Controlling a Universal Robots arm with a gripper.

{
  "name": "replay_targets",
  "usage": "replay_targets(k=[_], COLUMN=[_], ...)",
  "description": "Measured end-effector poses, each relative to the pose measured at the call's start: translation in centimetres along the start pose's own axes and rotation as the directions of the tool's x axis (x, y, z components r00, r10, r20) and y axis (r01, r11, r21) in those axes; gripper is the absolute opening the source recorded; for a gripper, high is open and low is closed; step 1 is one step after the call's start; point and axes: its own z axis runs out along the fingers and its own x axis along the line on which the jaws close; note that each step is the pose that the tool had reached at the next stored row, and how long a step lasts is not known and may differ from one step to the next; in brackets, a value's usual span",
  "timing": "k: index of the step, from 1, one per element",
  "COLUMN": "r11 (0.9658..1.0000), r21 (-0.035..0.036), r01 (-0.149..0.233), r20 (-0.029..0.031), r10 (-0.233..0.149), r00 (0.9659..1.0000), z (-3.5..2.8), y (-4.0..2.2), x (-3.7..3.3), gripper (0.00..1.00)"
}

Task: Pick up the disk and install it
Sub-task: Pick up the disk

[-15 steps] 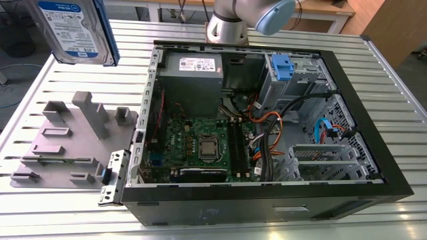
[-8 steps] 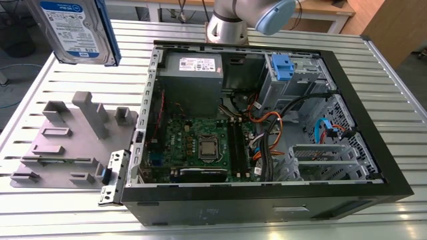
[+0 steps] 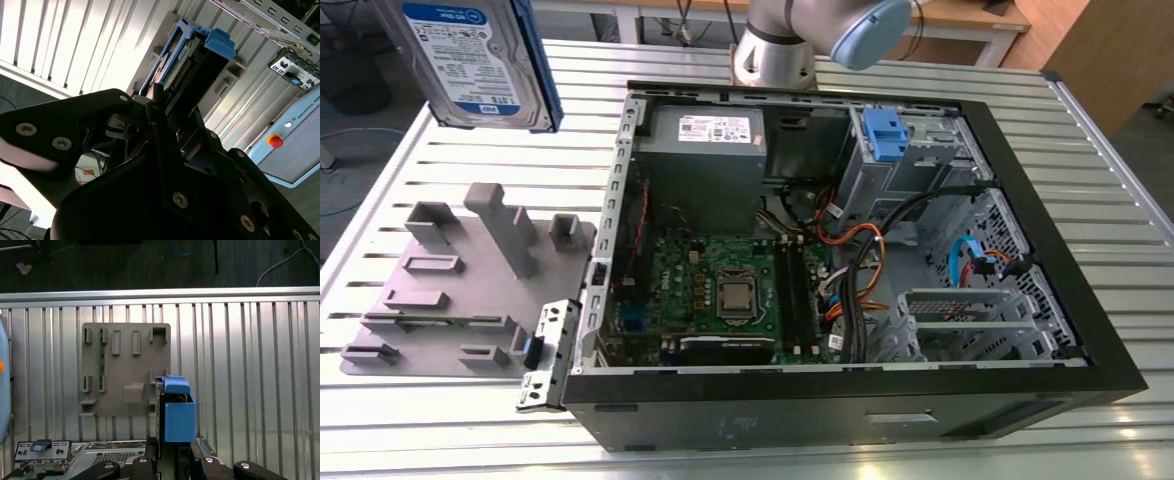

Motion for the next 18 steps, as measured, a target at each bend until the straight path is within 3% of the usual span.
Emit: replay_targets(k=[14, 18], r11=[1.0000, 1.0000], r21=[-0.0001, 0.0001], r01=[0.000, 0.000], r20=[-0.0001, 0.0001], r10=[0.000, 0.000], r00=[1.0000, 1.0000], z=[-0.01, -0.01], y=[-1.40, -1.49], x=[-0.07, -0.07], gripper=[0.35, 0.35])
